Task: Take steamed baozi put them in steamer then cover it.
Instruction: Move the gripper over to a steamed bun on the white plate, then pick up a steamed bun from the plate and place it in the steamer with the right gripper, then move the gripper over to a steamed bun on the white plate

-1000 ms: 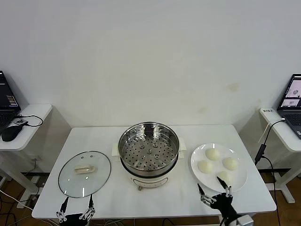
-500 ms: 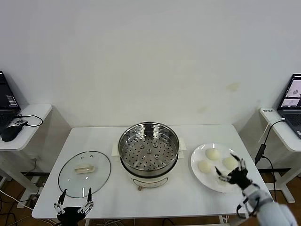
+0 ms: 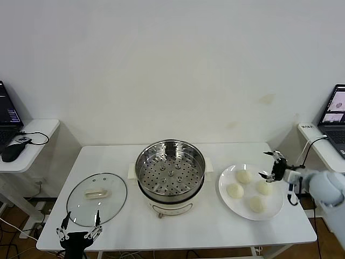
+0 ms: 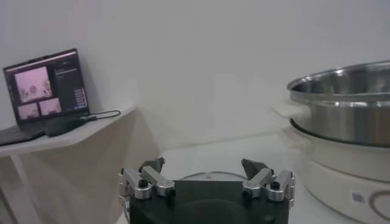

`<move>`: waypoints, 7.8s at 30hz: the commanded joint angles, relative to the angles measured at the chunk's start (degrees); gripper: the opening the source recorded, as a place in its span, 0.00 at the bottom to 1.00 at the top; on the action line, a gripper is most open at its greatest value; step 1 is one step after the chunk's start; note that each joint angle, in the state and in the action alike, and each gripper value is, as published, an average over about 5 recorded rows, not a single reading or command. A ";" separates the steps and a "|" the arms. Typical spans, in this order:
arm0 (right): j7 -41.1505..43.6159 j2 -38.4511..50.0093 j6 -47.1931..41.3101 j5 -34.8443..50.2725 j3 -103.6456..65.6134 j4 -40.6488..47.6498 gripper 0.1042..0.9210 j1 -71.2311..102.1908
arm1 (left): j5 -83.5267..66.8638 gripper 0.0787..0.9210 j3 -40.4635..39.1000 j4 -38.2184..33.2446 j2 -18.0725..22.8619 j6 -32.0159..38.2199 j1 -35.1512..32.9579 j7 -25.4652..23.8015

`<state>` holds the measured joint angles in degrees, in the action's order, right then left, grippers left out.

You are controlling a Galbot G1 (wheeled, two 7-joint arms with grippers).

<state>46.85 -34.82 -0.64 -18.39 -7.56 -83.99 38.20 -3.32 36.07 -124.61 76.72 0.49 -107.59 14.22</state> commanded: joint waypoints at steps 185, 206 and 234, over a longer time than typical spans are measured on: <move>10.79 6.75 -15.11 13.68 65.19 -5.69 0.88 -44.16 | -4.13 0.88 0.54 -2.95 -2.05 -3.78 2.01 -0.31; 7.46 -5.83 -12.76 9.40 57.26 8.02 0.88 -34.65 | -3.93 0.88 0.97 -2.74 -1.77 -3.75 2.04 -0.37; 10.06 -6.30 -13.54 8.76 56.14 9.07 0.64 -35.60 | -3.99 0.88 0.84 -2.95 -1.38 -3.63 1.99 -0.29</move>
<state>56.00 -41.58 -14.25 -9.62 49.00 -74.76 3.07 -7.35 36.95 -127.38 75.34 -3.11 -105.55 13.90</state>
